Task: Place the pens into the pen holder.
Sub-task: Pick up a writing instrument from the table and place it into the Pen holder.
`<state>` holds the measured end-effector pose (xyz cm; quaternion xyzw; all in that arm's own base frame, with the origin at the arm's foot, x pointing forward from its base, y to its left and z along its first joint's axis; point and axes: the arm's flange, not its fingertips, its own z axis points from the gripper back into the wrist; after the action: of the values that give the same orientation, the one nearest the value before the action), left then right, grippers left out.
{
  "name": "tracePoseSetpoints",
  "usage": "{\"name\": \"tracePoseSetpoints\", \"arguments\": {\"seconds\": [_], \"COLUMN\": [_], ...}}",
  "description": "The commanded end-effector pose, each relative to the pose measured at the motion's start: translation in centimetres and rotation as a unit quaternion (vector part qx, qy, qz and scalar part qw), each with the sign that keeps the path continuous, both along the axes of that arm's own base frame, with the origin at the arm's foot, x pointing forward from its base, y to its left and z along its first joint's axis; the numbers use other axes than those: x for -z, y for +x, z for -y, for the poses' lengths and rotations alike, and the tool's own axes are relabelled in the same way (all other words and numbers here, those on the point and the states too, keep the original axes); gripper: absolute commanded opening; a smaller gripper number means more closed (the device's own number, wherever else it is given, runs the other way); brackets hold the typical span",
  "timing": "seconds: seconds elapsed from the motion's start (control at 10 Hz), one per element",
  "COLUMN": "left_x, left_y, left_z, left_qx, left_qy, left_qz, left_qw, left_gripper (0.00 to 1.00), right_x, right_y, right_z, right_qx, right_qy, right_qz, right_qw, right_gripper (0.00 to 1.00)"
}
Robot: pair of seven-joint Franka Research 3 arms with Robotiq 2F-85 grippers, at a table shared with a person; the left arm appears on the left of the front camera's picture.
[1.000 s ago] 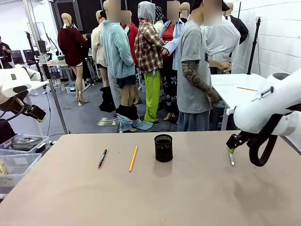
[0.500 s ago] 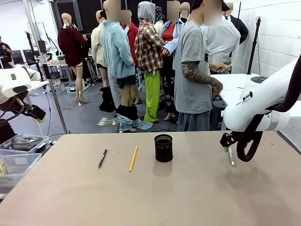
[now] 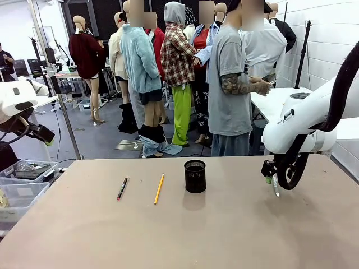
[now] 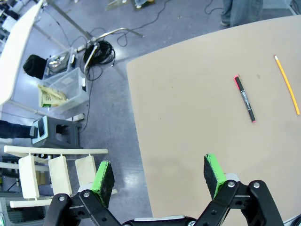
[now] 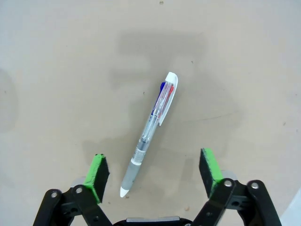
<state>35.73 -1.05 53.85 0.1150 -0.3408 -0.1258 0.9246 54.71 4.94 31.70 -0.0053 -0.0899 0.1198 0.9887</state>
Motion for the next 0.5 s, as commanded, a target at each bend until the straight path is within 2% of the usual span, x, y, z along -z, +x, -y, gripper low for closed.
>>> {"name": "tracePoseSetpoints", "arguments": {"seconds": [0.0, 0.4], "left_x": [0.0, 0.0], "left_y": [0.1, 0.1], "left_z": [0.0, 0.0], "left_qx": [-0.001, -0.001], "left_qy": [0.002, 0.002], "left_qz": [0.006, 0.006], "left_qw": [1.000, 1.000], "left_gripper": [1.00, 1.00], "right_x": [-0.1, 1.7], "right_y": [1.0, 1.9], "right_z": [-0.2, -0.7], "right_qx": [-0.003, 0.002], "right_qy": [-0.023, -0.023], "right_qz": [-0.007, -0.029], "right_qw": [1.000, 0.999], "right_gripper": [0.74, 0.00]}}
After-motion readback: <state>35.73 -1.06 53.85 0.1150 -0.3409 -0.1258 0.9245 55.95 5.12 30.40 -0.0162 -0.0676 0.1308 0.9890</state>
